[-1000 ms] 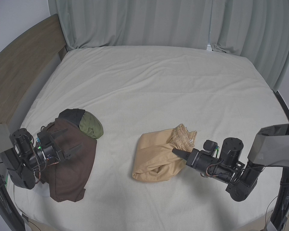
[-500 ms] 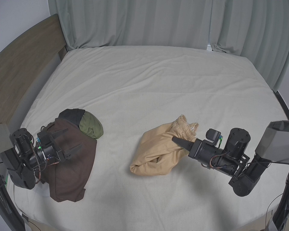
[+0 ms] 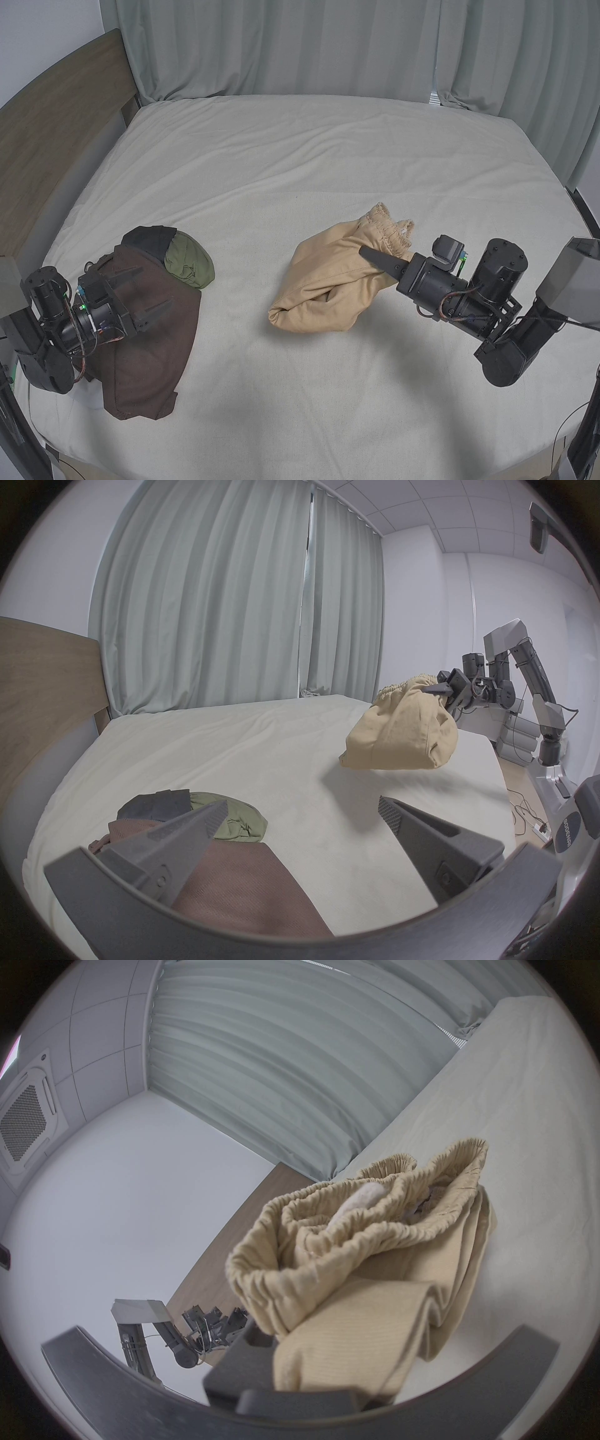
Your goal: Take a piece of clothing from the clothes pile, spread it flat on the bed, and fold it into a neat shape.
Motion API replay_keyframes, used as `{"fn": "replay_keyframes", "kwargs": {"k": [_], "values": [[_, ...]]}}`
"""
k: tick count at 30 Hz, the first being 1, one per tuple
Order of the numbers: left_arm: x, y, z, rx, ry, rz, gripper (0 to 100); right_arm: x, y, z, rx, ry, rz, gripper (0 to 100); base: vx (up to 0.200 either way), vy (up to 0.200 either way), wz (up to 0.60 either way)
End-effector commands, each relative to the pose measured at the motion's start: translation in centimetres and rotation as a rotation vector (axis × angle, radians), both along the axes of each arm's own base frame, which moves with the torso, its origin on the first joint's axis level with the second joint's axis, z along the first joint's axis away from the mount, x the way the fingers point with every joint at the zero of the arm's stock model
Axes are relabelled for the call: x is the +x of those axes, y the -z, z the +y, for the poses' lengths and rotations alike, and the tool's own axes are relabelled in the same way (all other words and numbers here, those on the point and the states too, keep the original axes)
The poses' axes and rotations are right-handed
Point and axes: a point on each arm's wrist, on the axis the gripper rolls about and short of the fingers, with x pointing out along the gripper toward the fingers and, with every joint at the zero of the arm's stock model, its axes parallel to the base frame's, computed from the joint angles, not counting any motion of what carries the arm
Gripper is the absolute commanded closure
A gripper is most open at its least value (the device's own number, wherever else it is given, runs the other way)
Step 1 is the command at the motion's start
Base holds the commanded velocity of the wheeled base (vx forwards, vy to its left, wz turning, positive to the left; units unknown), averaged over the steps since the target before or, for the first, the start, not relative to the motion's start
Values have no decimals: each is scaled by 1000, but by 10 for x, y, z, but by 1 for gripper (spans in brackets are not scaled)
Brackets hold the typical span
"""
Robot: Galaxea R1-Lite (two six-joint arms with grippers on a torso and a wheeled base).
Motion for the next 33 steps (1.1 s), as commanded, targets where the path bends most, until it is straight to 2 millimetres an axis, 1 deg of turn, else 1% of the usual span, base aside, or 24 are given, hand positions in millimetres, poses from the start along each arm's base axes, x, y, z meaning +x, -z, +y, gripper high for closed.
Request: {"fn": "replay_keyframes", "kwargs": {"k": [1,5,9,14,17,20,23,29,31,33], "values": [[0,0,0,0,0,1,0,8,-7,-5,28,7,-15,100,0,0,0],[0,0,0,0,0,1,0,15,-13,-6,47,13,-36,100,0,0,0],[0,0,0,0,0,1,0,17,-15,-6,50,15,-44,100,0,0,0],[0,1,0,-1,0,3,0,28,-26,-2,55,10,-57,100,0,0,0],[0,1,0,-1,0,3,0,33,-28,-2,55,14,-59,100,0,0,0],[0,1,0,1,0,2,0,41,-35,-1,57,22,-63,100,0,0,0],[0,1,0,-1,0,3,0,46,-37,-1,55,22,-61,100,0,0,0],[0,1,0,-1,0,3,0,64,-38,-5,51,41,-58,100,0,0,0],[0,0,0,0,0,1,0,69,-37,-7,47,50,-51,100,0,0,0],[0,1,0,-1,0,3,0,74,-32,-9,43,58,-41,100,0,0,0]]}}
